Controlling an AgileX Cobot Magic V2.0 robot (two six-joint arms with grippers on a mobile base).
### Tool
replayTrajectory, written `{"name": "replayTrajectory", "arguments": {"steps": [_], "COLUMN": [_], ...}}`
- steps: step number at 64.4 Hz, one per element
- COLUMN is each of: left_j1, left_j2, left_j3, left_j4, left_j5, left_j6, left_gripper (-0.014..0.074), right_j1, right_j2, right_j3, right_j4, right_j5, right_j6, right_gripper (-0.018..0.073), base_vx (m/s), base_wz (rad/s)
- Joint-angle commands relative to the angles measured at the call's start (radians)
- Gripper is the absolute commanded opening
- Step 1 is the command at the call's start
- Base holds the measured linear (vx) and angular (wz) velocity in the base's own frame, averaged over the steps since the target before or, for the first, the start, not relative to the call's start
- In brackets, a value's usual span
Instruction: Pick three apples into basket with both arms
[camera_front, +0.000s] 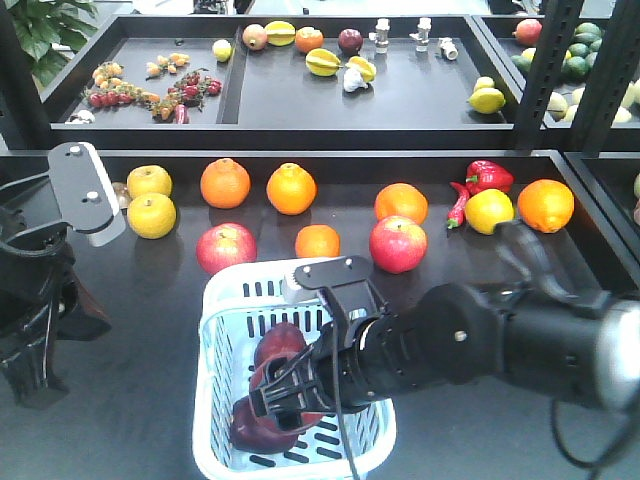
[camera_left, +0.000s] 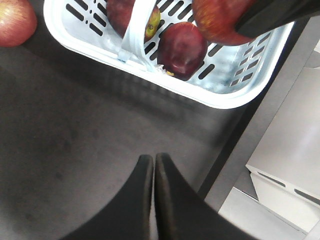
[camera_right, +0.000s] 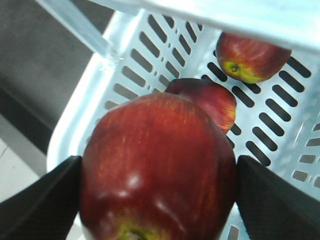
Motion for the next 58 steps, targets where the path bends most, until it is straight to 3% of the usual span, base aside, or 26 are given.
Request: {"name": "replayTrajectory", "arguments": {"steps": [1, 11, 19, 46, 58], "left_j1": [-0.004, -0.004, -0.004, -0.004, -0.004], "left_j2": [-0.025, -0.025, -0.025, -0.025, -0.025], "left_j3": [-0.021, -0.021, -0.021, -0.021, -0.021], "left_j4": [-0.022, -0.022, -0.022, -0.022, -0.022], "left_j5": [-0.032, -0.032, -0.032, -0.032, -0.032], "left_j6": [-0.002, -0.002, -0.002, -0.002, -0.002], "left_gripper": [-0.0006, -0.0006, -0.0006, -0.0006, -0.0006], "right_j1": [-0.004, -0.004, -0.004, -0.004, -0.016], "right_j2": [-0.007, 0.015, 0.015, -0.116, -0.273], "right_j3": [-0.025, -0.025, -0.025, -0.025, -0.025], "right_j4": [0.018, 0.019, 0.02, 0.036, -0.061], "right_j5": [-0.058, -0.058, -0.053, 0.091, 0.096], "right_j6": [0.0, 0.0, 0.0, -0.002, 0.004], "right_gripper": [0.0495, 0.0613, 0.0652, 0.058, 0.0543], "base_vx": [0.0, 0.0, 0.0, 0.0, 0.0], "base_wz": [0.0, 0.0, 0.0, 0.0, 0.0]}}
